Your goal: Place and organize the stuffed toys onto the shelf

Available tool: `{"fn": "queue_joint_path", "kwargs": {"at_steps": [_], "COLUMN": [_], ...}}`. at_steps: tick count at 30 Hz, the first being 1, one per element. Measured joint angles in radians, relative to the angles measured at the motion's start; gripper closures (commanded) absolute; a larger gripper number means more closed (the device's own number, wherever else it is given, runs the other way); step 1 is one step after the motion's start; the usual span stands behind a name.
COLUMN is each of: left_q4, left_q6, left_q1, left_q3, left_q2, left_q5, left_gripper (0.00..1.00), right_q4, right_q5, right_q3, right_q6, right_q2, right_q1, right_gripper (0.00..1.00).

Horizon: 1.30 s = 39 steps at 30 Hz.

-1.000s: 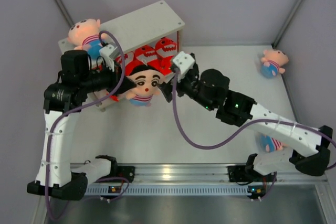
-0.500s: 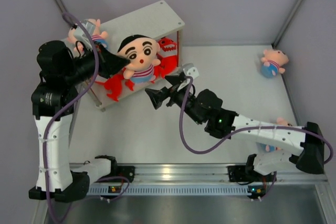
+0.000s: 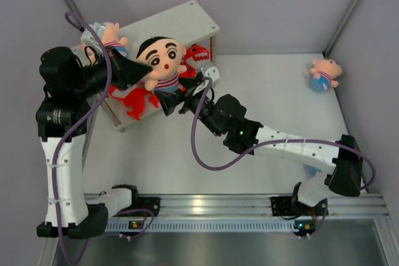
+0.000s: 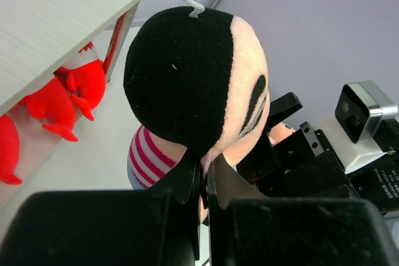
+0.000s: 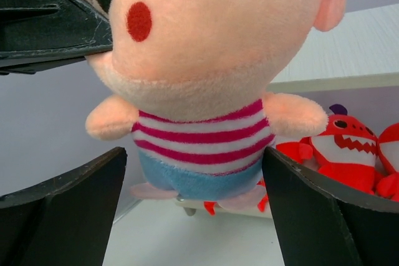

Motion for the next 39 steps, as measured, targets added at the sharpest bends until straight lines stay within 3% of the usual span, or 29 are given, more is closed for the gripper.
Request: {"fn": "queue_joint_path", "kwargs": {"at_steps": [1, 4, 5, 7, 10, 13, 14, 16, 17, 19, 24, 30, 39], "left_q4": [0.005, 0.01, 0.011, 0.016, 0.018, 0.027, 0.031, 0.04, 0.04, 0.039, 0.034, 0.008, -0.02], "left_q6": [-0.006, -0.016, -0.019, -0.026, -0.027, -0.014, -0.005, 0.011, 0.019, 0.043, 0.094, 0.202, 0.328], "left_q1": [0.003, 0.009, 0.012, 0.017, 0.017, 0.017, 0.017, 0.017, 0.017, 0.017, 0.017, 0.017, 0.017], "left_q3": [0.0, 0.0, 0.0, 0.0, 0.0, 0.0, 0.0, 0.002, 0.002, 0.002, 0.013, 0.049, 0.011], "left_q2": [0.0, 0.0, 0.0, 0.0, 0.0, 0.0, 0.0, 0.0, 0.0, 0.0, 0.001, -0.012, -0.065], "left_q5": [0.001, 0.005, 0.007, 0.012, 0.01, -0.004, -0.008, -0.028, -0.036, -0.065, -0.15, -0.287, -0.417], "left_gripper": [1.0, 1.0, 1.0, 1.0, 0.97, 0.67, 0.47, 0.32, 0.16, 0.02, 0.02, 0.02, 0.02], "right_q4": [0.001, -0.001, -0.005, -0.008, -0.022, -0.122, -0.168, -0.283, -0.334, -0.41, -0.627, -0.894, -0.969], "right_q5": [0.0, 0.001, 0.003, 0.014, 0.023, 0.014, 0.006, -0.029, -0.051, -0.085, -0.194, -0.236, -0.204], "right_q3": [0.004, 0.009, 0.019, 0.034, 0.053, 0.117, 0.154, 0.275, 0.345, 0.46, 0.714, 1.175, 1.207], "right_q6": [0.002, 0.011, 0.01, 0.017, 0.032, 0.053, 0.057, 0.066, 0.071, 0.079, 0.098, 0.059, 0.016], "right_q2": [0.005, 0.012, 0.018, 0.026, 0.031, 0.035, 0.042, 0.075, 0.099, 0.135, 0.229, 0.489, 0.61], "right_q1": [-0.003, -0.008, -0.008, -0.01, -0.017, -0.04, -0.052, -0.095, -0.119, -0.161, -0.272, -0.384, -0.516], "right_gripper": [0.17, 0.48, 0.74, 1.0, 1.0, 1.0, 1.0, 1.0, 1.0, 1.0, 1.0, 1.0, 1.0]}}
